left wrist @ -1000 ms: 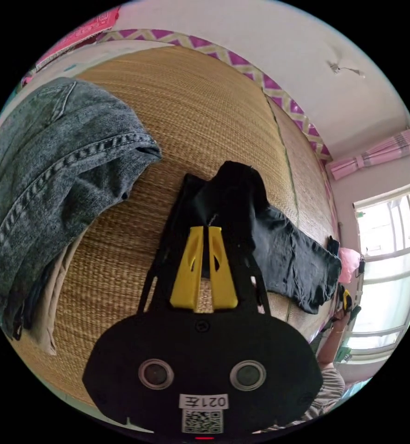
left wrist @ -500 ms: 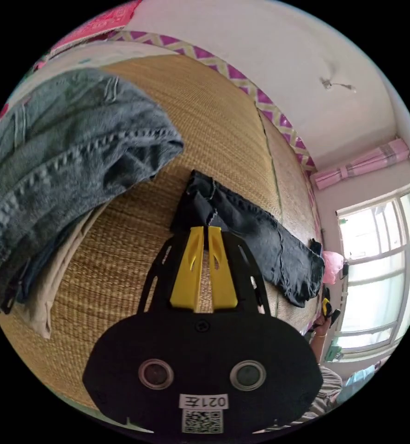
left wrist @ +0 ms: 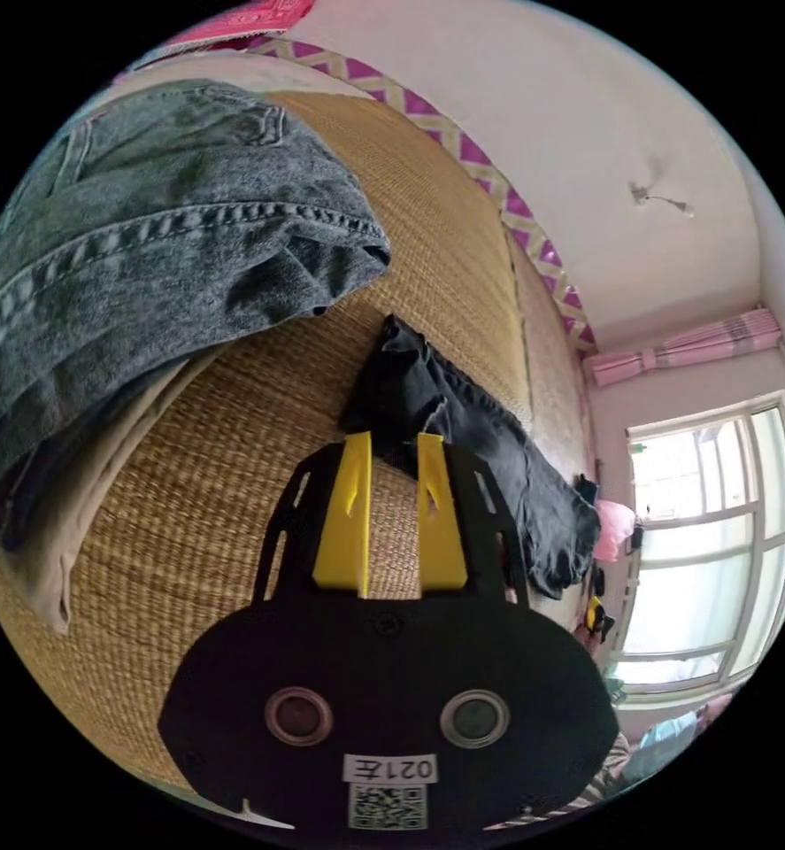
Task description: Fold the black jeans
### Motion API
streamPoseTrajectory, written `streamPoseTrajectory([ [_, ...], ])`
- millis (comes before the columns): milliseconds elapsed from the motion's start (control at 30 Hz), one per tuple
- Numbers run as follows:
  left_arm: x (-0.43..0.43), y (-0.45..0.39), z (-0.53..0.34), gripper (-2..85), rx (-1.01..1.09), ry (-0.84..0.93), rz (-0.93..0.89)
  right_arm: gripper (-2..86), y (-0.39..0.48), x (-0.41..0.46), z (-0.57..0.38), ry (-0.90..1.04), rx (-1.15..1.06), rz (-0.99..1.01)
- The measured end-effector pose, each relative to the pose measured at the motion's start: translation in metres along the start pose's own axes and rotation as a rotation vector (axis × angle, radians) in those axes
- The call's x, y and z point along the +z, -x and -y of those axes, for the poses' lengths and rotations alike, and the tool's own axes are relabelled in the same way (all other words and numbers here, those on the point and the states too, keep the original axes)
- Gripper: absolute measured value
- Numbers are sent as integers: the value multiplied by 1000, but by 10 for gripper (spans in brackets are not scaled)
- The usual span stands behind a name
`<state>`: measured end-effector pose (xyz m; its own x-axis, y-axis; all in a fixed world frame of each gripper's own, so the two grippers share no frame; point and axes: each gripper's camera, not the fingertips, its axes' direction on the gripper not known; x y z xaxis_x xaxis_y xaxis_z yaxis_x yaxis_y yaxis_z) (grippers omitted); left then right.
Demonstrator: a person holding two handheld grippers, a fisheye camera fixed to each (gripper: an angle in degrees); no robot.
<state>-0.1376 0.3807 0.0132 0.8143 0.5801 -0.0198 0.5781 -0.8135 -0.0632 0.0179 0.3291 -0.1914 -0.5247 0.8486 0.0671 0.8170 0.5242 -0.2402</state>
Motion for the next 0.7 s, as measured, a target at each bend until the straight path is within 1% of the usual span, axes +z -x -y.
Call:
streamPoseTrajectory([
  [67,-1,14,2,121,-42,-23,-102,-6,-1,1,-9,4,17,31],
  [100,-5,16,2,127,-41,-35,-114,-6,-1,0,-11,5,21,38],
  [200,-26,18,0,114,-8,-90,-146,-6,-1,-7,-20,-2,37,52],
  [267,-25,27,4,89,-23,-81,-150,-6,-1,-13,-26,-10,43,47],
  [300,-23,30,5,61,-36,-76,-154,-6,-2,-14,-27,-12,44,47],
  [333,-24,36,6,7,-66,-86,-169,-6,-3,-15,-30,-15,48,46],
  [367,-32,34,7,0,-80,-119,-192,-6,-4,-16,-32,-15,56,49],
  [500,-77,-15,26,-8,57,-221,-287,-7,-6,-19,-38,-15,74,73],
  [567,-99,-40,39,-9,167,-264,-376,-7,-4,-24,-43,-22,78,69],
  [600,-103,-42,41,-9,192,-270,-367,-7,-4,-26,-44,-23,79,70],
  [633,-104,-37,44,-9,196,-265,-303,-7,-4,-28,-46,-26,80,70],
  [667,-96,-16,49,-9,129,-223,-247,-7,-5,-30,-48,-26,82,70],
  [700,-89,0,51,-9,76,-191,-231,-7,-6,-30,-49,-25,84,70],
])
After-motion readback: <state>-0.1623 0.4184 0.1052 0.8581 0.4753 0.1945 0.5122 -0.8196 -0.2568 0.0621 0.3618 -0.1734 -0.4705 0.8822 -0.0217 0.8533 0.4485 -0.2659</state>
